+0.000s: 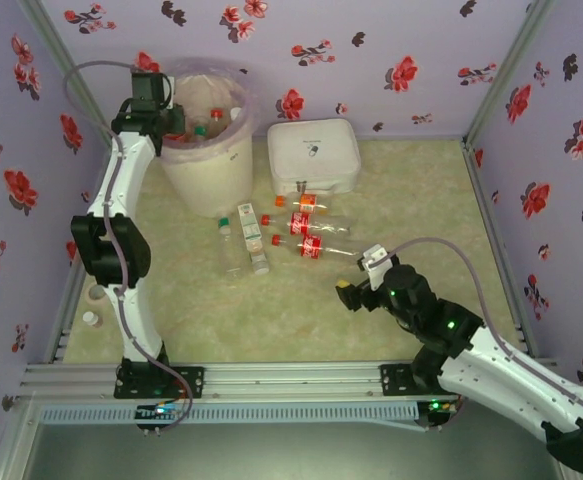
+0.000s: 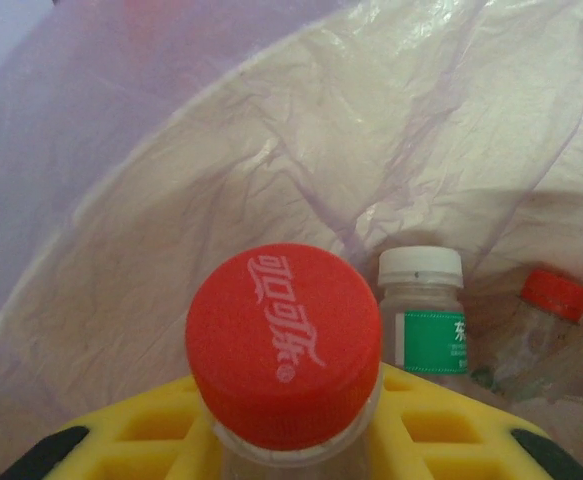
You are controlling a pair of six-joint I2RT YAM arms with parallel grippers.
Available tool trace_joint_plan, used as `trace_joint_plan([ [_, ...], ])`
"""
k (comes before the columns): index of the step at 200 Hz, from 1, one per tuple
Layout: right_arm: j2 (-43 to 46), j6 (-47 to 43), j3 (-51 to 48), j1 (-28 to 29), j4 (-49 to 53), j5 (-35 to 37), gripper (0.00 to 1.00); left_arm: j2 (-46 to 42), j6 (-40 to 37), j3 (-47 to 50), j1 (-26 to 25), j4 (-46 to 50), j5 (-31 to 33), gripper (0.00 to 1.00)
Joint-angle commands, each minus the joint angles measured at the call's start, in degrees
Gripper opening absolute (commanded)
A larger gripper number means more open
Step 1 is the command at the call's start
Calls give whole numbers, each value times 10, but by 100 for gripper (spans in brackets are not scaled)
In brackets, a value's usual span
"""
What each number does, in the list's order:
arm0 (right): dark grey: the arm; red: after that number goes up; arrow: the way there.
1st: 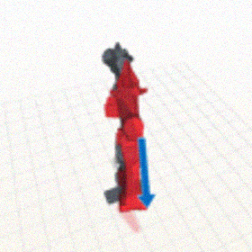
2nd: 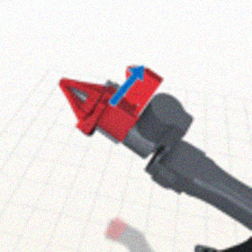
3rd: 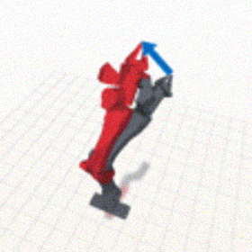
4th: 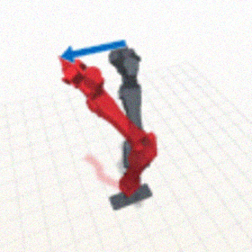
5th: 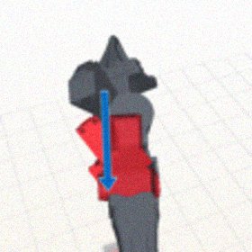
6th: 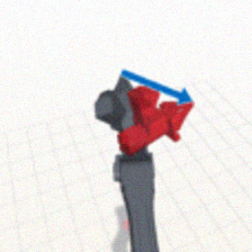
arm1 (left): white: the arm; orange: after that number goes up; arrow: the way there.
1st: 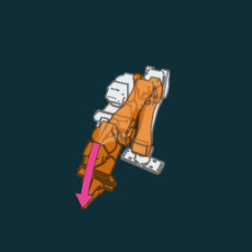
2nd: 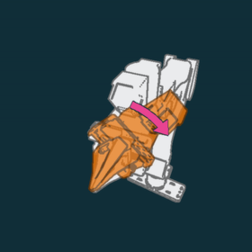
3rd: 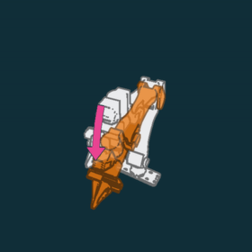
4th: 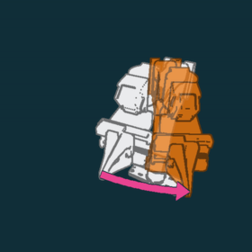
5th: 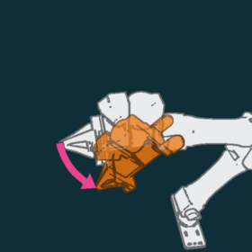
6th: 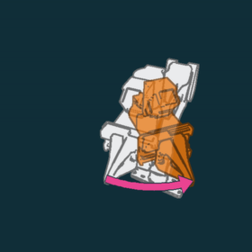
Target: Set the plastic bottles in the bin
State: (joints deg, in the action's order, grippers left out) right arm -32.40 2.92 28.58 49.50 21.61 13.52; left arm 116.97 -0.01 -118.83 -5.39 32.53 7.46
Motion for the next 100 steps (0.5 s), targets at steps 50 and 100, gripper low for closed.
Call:
trace_joint_plan([
  [50, -7, -47, 34, -3, 15, 11, 94, -25, 0, 61, -8, 107, -47, 38],
  [100, -46, -135, 66, -8, 13, 27, 95, -71, -4, -19, -9, 154, -60, 69],
])
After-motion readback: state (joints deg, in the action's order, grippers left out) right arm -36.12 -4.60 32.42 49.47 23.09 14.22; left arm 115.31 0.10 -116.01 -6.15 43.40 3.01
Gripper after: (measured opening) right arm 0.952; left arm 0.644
